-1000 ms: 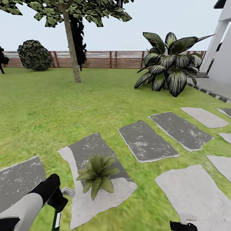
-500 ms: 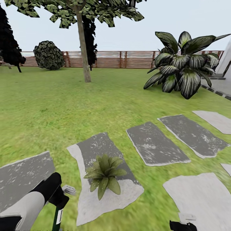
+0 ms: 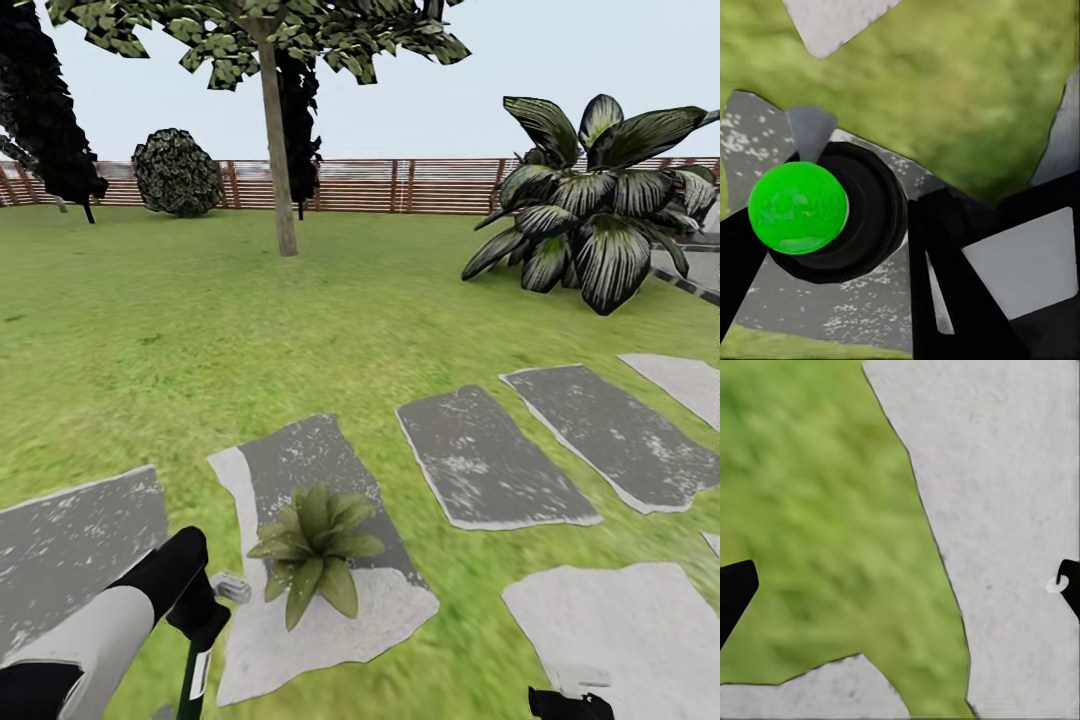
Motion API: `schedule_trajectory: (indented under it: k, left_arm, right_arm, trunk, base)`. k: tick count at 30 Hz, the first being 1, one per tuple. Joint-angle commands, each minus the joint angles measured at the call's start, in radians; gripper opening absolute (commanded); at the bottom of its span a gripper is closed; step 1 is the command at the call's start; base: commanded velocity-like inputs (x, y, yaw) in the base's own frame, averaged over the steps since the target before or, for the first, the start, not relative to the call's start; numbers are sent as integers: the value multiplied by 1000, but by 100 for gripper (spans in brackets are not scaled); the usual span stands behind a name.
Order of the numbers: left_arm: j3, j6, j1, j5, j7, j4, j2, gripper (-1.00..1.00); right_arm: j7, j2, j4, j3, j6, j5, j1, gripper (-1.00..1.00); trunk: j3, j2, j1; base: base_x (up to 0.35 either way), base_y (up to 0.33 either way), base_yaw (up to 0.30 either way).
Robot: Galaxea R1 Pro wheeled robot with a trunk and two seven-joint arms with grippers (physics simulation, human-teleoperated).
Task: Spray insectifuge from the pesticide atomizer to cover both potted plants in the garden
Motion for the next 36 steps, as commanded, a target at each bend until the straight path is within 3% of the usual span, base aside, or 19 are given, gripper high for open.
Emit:
schedule_trajectory:
  k: [1,11,21,30,36]
  left_arm:
    - [-19,18,-4,-3,-10,-16,1,-100]
    - [-35,28,-61,-1,-32,-34,-14,-100]
    - [-35,28,-64,-1,-41,-34,-15,-100]
    - [-36,28,-64,-3,-41,-26,-13,-100]
    - [-36,29,-64,-3,-41,-27,-12,-100]
  right_arm:
    - [-2,0,0,9,-2,-9,0,100]
    - [-2,0,0,9,-3,-10,-1,100]
    - [-2,1,1,9,-3,-9,-1,100]
    - [-2,0,0,9,-3,-10,0,100]
    - [-2,0,0,9,-3,-11,0,100]
  trunk:
    - [-1,0,0]
    - [-1,0,0]
    - [-1,0,0]
    - [-1,0,0]
    - [-1,0,0]
  base:
    - [-171,-266,0]
    - [-116,-278,162]
    - [-2,-311,270]
    - [-7,-312,37]
    - [-119,-311,225]
